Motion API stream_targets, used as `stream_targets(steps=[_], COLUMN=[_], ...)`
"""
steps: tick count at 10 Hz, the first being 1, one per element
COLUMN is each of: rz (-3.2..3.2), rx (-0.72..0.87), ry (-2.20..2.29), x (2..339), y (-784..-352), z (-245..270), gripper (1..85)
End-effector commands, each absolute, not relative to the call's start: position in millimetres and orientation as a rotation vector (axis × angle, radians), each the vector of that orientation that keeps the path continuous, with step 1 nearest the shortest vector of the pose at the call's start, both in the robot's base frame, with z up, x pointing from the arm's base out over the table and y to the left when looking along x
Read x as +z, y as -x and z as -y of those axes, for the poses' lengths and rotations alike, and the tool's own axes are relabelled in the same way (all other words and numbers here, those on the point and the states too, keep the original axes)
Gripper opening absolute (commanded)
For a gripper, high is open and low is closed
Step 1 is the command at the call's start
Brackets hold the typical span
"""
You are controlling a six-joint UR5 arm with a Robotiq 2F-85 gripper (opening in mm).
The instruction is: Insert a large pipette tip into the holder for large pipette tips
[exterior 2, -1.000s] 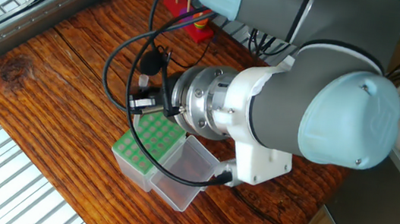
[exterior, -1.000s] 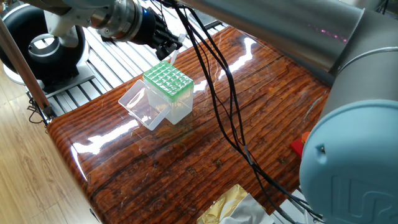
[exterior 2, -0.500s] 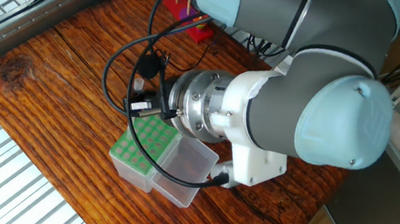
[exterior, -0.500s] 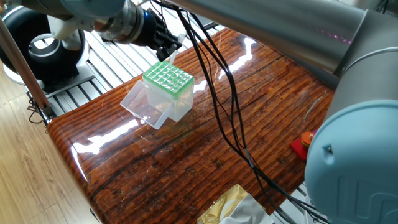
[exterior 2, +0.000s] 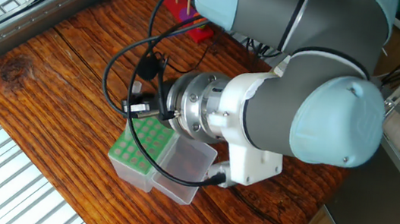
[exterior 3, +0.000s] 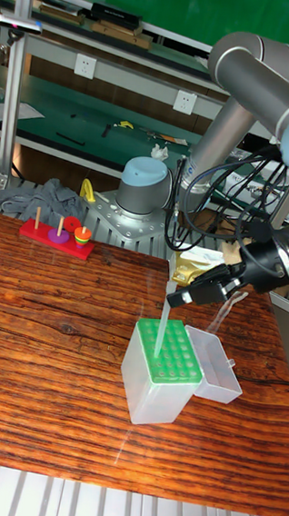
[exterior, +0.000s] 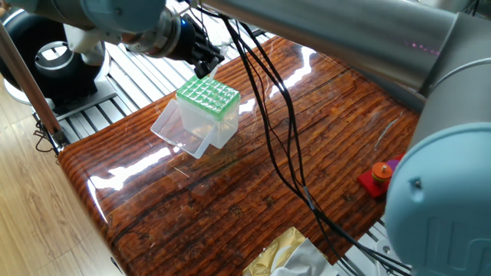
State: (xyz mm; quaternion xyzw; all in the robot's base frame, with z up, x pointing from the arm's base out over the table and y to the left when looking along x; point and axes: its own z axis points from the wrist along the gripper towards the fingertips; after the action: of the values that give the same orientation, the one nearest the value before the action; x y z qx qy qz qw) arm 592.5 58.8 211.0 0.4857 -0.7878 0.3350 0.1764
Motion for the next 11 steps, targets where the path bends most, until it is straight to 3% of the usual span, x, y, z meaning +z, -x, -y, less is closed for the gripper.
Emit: stream_targets(steps=[1, 3, 5, 9, 11], rz=[2.289, 2.306, 2.281, 2.229, 2.252], rx=[0.866, 0.86, 0.978, 0.968, 0.948], ry=[-1.391, -1.388, -1.413, -1.479, -1.524], x=[186, 182, 200, 211, 207], y=[-581, -579, -600, -606, -613], z=[-56, -54, -49, -47, -55], gripper=[1.0, 1.0, 1.7, 38.3, 43.3])
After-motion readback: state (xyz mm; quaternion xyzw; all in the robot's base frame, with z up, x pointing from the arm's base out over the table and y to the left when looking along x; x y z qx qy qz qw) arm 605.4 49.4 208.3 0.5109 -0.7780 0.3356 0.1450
